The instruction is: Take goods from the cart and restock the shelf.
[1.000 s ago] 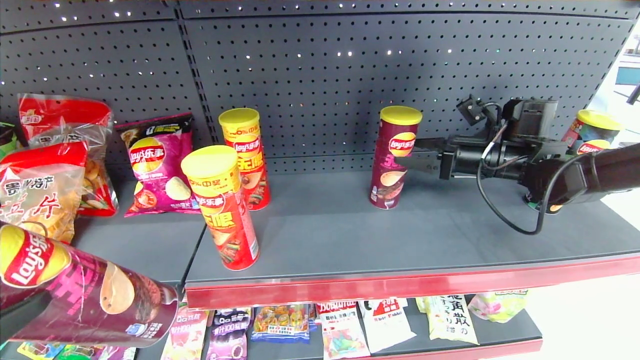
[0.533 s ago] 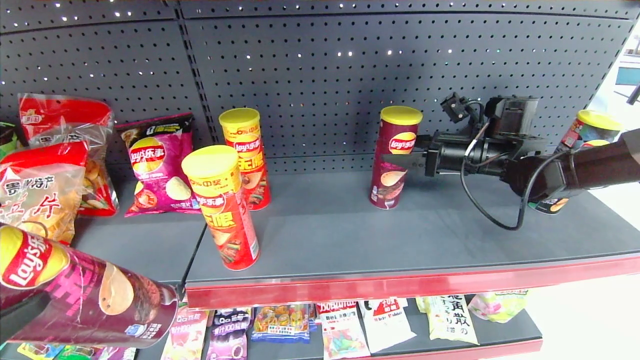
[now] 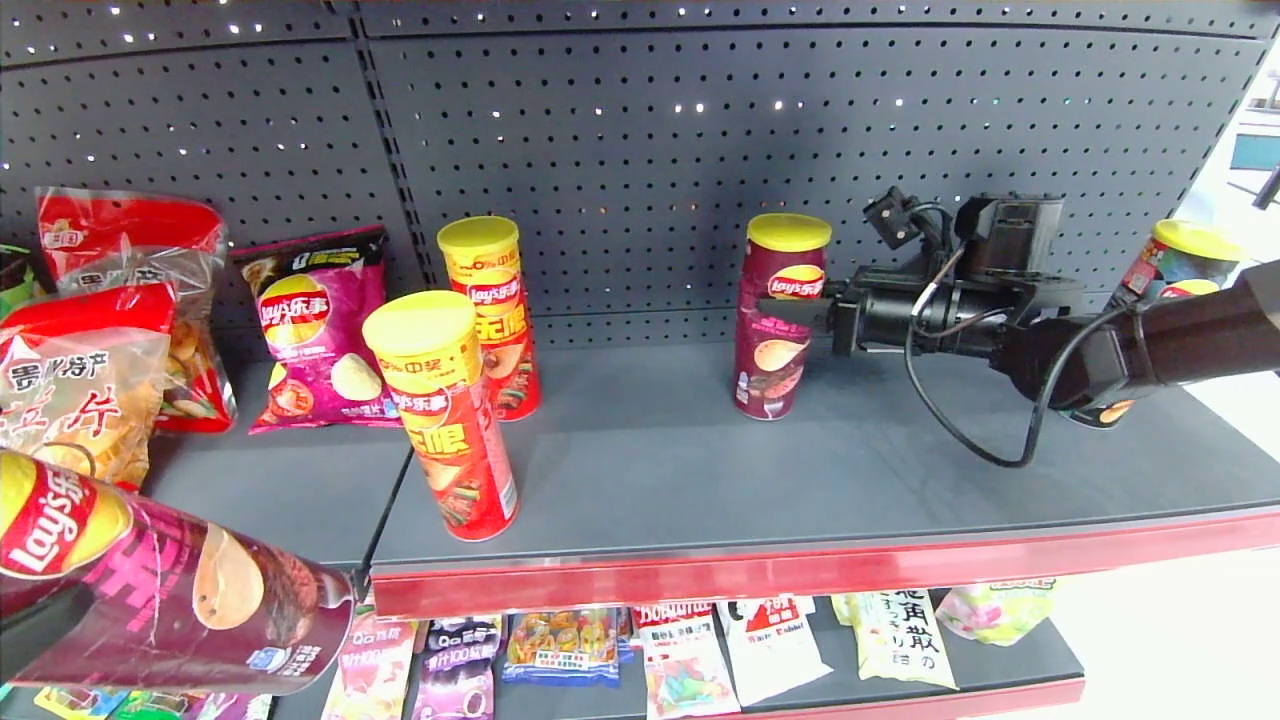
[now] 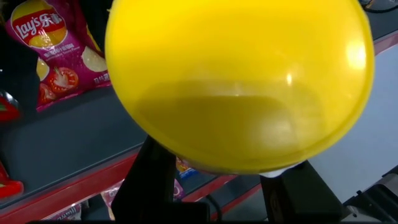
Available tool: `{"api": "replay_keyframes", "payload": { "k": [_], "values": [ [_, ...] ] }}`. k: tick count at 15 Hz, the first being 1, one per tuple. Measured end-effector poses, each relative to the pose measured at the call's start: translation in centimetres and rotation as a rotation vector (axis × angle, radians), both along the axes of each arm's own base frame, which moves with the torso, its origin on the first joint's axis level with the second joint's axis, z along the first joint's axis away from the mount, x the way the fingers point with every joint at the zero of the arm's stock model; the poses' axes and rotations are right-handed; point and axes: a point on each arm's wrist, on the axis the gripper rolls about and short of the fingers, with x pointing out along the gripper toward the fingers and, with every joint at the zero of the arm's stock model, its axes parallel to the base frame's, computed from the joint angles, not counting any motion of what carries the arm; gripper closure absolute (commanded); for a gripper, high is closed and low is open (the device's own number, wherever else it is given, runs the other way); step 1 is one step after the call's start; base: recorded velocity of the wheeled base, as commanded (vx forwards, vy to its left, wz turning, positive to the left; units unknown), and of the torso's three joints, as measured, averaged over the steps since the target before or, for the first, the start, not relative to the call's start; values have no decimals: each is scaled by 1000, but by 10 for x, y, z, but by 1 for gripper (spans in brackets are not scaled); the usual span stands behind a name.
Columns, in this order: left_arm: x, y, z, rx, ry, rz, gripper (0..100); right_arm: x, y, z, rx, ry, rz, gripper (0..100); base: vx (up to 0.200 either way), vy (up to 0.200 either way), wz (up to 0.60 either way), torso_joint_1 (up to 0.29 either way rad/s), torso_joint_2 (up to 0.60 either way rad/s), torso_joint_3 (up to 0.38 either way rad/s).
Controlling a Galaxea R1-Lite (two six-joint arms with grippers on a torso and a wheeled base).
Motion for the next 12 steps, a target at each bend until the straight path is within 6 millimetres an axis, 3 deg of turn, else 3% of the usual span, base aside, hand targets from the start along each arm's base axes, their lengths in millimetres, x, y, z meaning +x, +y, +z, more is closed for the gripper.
{"api": "replay_keyframes", "payload": {
  "k": [4, 7, 12],
  "values": [
    [-2, 0, 1, 0, -10, 4, 100, -32, 15, 7, -12, 22, -49, 100, 0, 0, 0, 0, 0, 0],
    [-3, 0, 3, -1, -21, 4, 100, -67, 22, 16, -20, 24, -42, 100, 0, 0, 0, 0, 0, 0],
    [-6, 1, 4, -2, -34, 5, 100, -106, 38, 20, 6, -69, -72, 100, 0, 0, 0, 0, 0, 0]
  ]
}}
